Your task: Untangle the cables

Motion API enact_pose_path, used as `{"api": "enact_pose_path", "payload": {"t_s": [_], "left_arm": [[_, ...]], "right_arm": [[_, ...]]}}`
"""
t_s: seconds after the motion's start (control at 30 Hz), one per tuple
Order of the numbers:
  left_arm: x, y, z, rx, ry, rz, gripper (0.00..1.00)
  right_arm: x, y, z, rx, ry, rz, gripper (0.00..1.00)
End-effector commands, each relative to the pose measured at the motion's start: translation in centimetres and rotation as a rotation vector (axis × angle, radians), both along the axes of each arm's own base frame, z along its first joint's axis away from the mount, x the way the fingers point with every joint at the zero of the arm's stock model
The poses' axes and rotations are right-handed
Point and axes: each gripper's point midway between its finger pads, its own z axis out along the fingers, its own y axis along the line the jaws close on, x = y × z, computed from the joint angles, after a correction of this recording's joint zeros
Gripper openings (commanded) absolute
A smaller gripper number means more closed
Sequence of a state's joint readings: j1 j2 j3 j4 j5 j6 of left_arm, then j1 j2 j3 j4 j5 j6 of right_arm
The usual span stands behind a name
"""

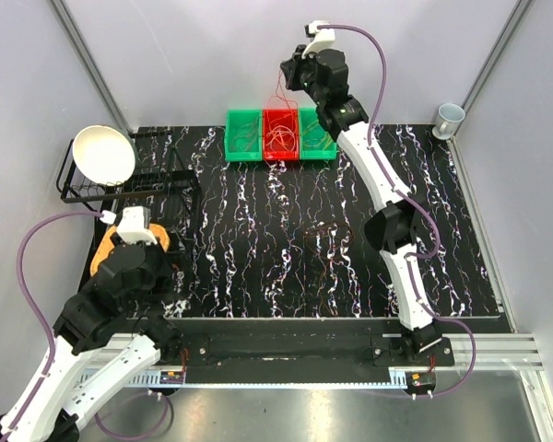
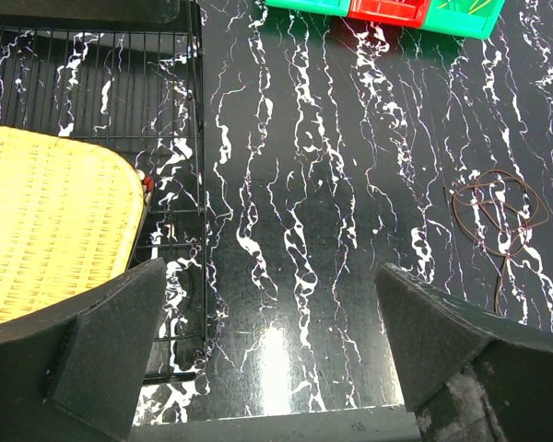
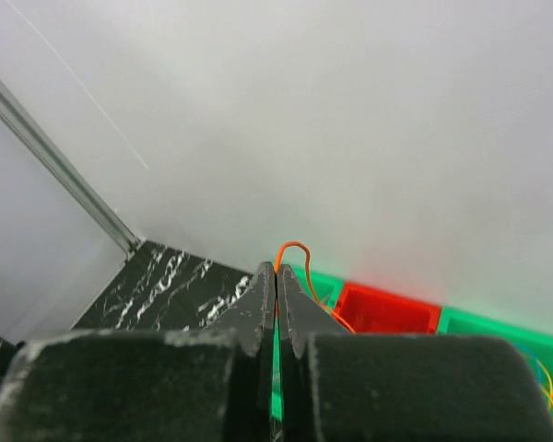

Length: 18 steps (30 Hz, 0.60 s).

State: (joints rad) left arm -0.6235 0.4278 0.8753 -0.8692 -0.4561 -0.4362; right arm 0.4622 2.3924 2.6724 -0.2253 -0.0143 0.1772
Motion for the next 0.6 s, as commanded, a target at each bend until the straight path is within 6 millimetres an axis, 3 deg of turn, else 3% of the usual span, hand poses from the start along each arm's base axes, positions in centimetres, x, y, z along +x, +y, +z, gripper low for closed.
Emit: {"api": "enact_pose_path", "payload": {"t_s": [0.0,0.1,0.13,0.2,0.23,0.3,0.33,0.43,0.57], "left_arm": [[0.2,-0.2,1.3,-0.023,-0.055,-0.015,0.99],[0.1,-0.1,1.3,-0.026,-0.060,-0.014,0.99],[0.1,-0.1,1.3,-0.026,-0.063,-0.014,0.99],[0.1,0.0,1.4,-0.028,-0.068,-0.012,0.99],[0.1,-0.1,1.4,-0.029,-0.069,-0.015,0.99],[0.1,-0.1,1.3,-0.026,-0.068,-0.016,0.99],[0.1,-0.1,1.3,-0.025,-0.067,-0.016,0.99],[0.2,-0.2,1.3,-0.023,-0.064,-0.019,0.99],[0.2,-0.2,1.3,-0.021,-0.061,-0.016,0.99]], "right_arm": [[1.2,0.1,3.3,0.054,-0.178,-0.002,0.00],[3.1,0.1,1.8,0.077,-0.218,-0.021,0.00],[4.1,0.0,0.2,0.081,-0.200,-0.034,0.00],[4.9,0.2,-1.3,0.103,-0.191,-0.033,0.00],[5.7,0.5,-3.6,0.110,-0.155,-0.022,0.00],[6.3,0.8,-5.7,0.114,-0.127,-0.022,0.00],[6.9,1.0,-7.8,0.101,-0.100,-0.026,0.00],[7.6,1.1,-10.9,0.089,-0.049,-0.026,0.00],[8.0,1.0,-12.7,0.100,-0.005,-0.011,0.00]]}}
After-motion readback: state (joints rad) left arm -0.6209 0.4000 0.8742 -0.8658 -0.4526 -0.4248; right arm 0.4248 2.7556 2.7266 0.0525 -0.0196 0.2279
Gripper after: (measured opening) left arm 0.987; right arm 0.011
